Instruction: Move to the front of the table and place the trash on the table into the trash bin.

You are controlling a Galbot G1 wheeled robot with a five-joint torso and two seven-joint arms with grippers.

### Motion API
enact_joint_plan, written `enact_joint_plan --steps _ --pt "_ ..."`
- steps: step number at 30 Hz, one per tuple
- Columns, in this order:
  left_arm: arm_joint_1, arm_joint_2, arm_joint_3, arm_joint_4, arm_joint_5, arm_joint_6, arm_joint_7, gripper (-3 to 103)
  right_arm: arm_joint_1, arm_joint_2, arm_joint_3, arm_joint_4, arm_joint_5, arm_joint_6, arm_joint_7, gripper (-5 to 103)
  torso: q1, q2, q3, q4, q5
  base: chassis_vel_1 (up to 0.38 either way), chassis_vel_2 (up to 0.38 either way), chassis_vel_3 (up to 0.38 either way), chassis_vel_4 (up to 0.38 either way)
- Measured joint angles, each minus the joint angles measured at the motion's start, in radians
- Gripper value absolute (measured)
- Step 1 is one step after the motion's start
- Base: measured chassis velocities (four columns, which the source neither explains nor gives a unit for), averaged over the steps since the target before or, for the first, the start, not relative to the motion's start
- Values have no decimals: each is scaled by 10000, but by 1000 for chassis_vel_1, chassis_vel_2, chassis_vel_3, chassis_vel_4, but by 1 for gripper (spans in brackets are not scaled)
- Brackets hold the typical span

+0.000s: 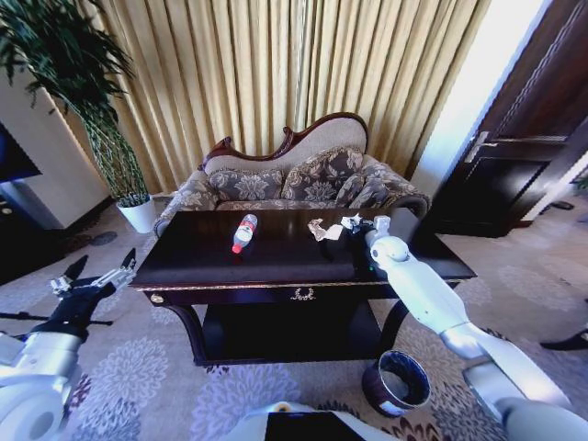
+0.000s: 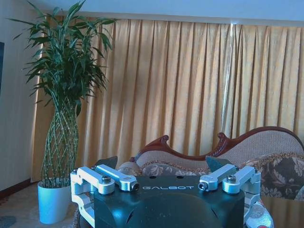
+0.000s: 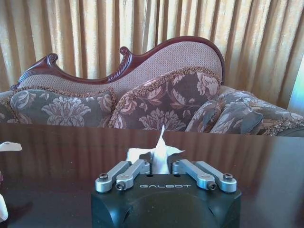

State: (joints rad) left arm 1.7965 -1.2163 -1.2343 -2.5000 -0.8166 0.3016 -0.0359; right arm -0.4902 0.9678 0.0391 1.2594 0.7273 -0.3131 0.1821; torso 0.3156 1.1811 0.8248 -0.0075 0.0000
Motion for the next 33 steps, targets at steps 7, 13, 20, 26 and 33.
enact_joint_plan --steps 7,13,20,26,33 --pt "-13 38 -10 0 2 1 0 100 -122 -10 100 196 13 14 10 1 0 0 0 0 0 0 0 0 0" --pt "-38 46 -11 0 -1 0 -12 100 -421 -84 507 902 325 37 123 0 0 0 0 1 1 0 0 0 0" --pt "-52 130 -184 0 -166 -33 -63 100 -2320 -785 2341 3972 1207 4 233 0 -1 1 -1 -3 0 0 0 0 0" --pt "-75 207 -235 0 -210 -60 -93 100 -3529 -1304 3231 5406 1467 -15 165 0 -2 2 -2 -2 0 0 0 0 0" --pt "-255 205 -16 0 -187 -50 -182 100 -5820 -1573 4643 7548 897 212 370 0 -2 2 -1 1 0 0 0 0 0"
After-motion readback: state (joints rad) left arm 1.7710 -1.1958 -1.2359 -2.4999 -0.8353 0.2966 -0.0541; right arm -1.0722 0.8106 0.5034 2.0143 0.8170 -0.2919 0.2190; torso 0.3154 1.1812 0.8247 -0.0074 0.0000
